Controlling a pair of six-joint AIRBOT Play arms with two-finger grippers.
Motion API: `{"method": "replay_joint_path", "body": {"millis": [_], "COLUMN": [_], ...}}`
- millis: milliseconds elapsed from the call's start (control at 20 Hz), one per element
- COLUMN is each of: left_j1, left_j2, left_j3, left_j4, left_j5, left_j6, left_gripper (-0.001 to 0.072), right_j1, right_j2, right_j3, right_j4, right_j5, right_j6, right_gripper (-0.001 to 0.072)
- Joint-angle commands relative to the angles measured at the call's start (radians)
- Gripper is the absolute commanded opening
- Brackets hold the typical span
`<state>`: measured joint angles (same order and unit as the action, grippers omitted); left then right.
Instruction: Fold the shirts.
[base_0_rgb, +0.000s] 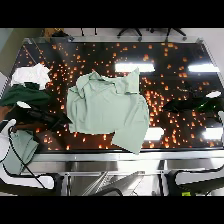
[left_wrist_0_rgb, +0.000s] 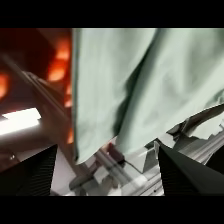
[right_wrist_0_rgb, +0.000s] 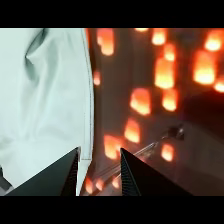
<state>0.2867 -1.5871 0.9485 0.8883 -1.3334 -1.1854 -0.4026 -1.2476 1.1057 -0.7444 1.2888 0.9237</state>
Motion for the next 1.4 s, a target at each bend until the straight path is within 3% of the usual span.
{"method": "replay_joint_path", "body": {"millis": [0, 100, 150, 200, 300, 600, 1000, 1150, 1200, 1350], "left_j1": [-0.071, -0.111, -0.120, -0.122, -0.117, -0.096, -0.038, -0.039, -0.035, -0.014], "left_j2": [0.010, 0.010, 0.010, 0.010, 0.010, 0.010, 0.010, 0.011, 0.019, 0.158], "left_j3": [-0.066, -0.044, -0.028, -0.011, 0.023, 0.068, 0.067, 0.067, 0.069, 0.133], "left_j4": [-0.002, 0.005, 0.010, 0.010, 0.010, 0.010, 0.006, -0.021, -0.072, -0.314], "left_j5": [0.232, 0.261, 0.260, 0.255, 0.235, 0.208, 0.169, 0.171, 0.151, 0.079], "left_j6": [0.003, 0.010, 0.018, 0.018, 0.020, 0.052, 0.052, 0.053, 0.072, 0.183], "left_gripper": [0.0628, 0.0246, 0.0101, 0.0054, 0.0014, 0.0013, 0.0013, 0.0011, 0.0009, 0.0008], "right_j1": [0.020, 0.031, 0.032, 0.033, 0.035, 0.078, 0.294, 0.314, 0.311, 0.272], "right_j2": [0.000, 0.000, 0.000, 0.000, 0.000, -0.043, -0.153, -0.128, -0.100, 0.044], "right_j3": [-0.016, -0.016, -0.016, -0.016, -0.017, -0.067, -0.068, -0.047, -0.025, 0.145], "right_j4": [-0.005, -0.005, -0.005, -0.005, -0.005, -0.073, -0.003, 0.023, 0.034, 0.049], "right_j5": [-0.001, 0.000, 0.003, 0.003, 0.003, -0.013, -0.095, -0.065, -0.056, -0.015], "right_j6": [-0.003, -0.004, -0.004, -0.005, -0.007, 0.020, 0.019, 0.016, 0.015, 0.016], "right_gripper": [0.0313, 0.0312, 0.0313, 0.0313, 0.0313, 0.0326, 0.0317, 0.0061, 0.0023, 0.0023]}}
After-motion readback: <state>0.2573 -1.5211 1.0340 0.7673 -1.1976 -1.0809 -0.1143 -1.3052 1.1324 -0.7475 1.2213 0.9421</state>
